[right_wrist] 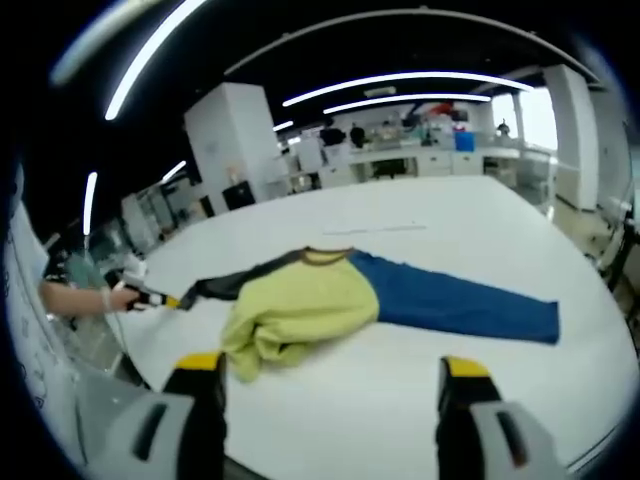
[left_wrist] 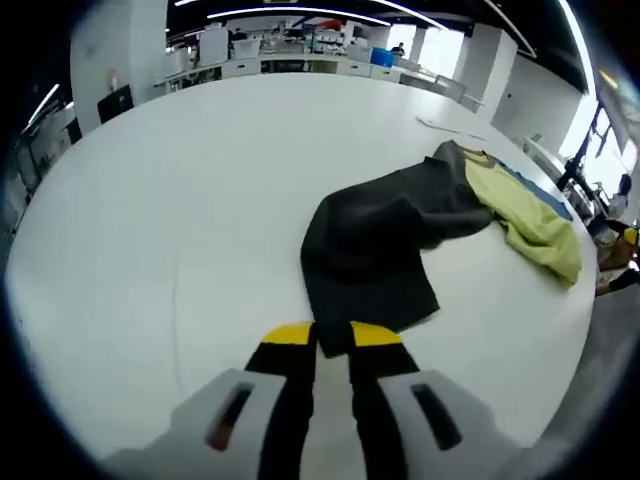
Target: Fold the garment on the visible template until the final outline fits inside the template.
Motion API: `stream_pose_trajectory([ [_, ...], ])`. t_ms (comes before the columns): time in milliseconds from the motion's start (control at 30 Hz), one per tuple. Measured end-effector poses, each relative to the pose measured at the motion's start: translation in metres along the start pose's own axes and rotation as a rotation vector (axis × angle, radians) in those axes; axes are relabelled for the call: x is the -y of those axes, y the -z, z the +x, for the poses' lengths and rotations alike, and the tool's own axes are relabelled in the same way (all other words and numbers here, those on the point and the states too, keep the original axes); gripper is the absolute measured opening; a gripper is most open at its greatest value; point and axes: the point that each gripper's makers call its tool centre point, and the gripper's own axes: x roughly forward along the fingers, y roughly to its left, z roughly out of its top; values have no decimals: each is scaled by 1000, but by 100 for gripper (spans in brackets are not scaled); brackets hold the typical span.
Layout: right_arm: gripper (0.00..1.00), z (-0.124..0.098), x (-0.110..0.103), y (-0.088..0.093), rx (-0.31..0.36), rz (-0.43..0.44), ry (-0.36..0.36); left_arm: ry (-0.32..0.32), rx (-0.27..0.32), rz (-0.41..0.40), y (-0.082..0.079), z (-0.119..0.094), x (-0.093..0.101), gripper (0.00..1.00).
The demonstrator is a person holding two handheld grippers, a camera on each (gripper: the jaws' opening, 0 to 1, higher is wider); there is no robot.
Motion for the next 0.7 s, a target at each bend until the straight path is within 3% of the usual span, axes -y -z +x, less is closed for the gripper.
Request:
stream_pose_trajectory([
  [133,87,0,-1,1,-3,-1,-3,9,17,-35,-2,1,1,0],
  [267,87,0,-1,1,-4,-3,-2,2,12,-1,-3,-1,-1,0],
  [700,87,2,-1,4,-23,-5,1,-62,23,15,-25,-19,-48,0],
])
